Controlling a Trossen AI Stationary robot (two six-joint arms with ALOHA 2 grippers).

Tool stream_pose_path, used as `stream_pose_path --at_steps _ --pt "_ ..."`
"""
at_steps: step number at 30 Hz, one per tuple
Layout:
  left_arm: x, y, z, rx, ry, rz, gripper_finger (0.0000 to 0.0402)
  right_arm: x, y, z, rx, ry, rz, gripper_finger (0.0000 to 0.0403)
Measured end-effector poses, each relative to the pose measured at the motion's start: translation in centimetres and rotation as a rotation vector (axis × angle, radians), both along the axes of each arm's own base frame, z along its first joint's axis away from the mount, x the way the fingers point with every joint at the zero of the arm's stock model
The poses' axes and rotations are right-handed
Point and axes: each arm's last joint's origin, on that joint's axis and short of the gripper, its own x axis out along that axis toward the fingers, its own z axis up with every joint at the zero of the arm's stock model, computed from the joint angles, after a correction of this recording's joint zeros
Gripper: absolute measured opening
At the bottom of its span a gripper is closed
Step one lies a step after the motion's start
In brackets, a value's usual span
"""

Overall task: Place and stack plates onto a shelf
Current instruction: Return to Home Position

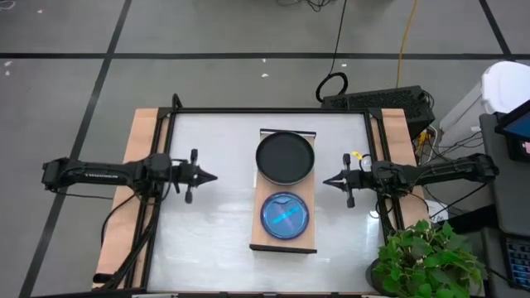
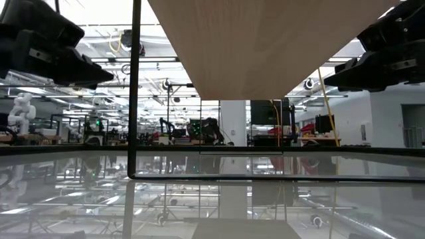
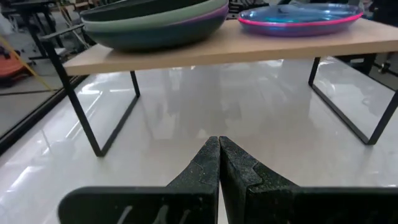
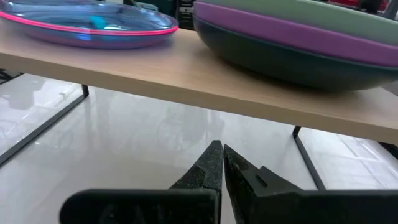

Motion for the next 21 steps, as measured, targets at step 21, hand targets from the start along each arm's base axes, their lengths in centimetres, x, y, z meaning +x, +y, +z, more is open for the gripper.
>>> stream_pose_path --at_steps 21 --pt "-1.6 -0.1 -0.3 -0.012 -0.120 0.004 0.0003 -0.3 0.0 0.5 -0.014 -0.049 -0.004 0.0000"
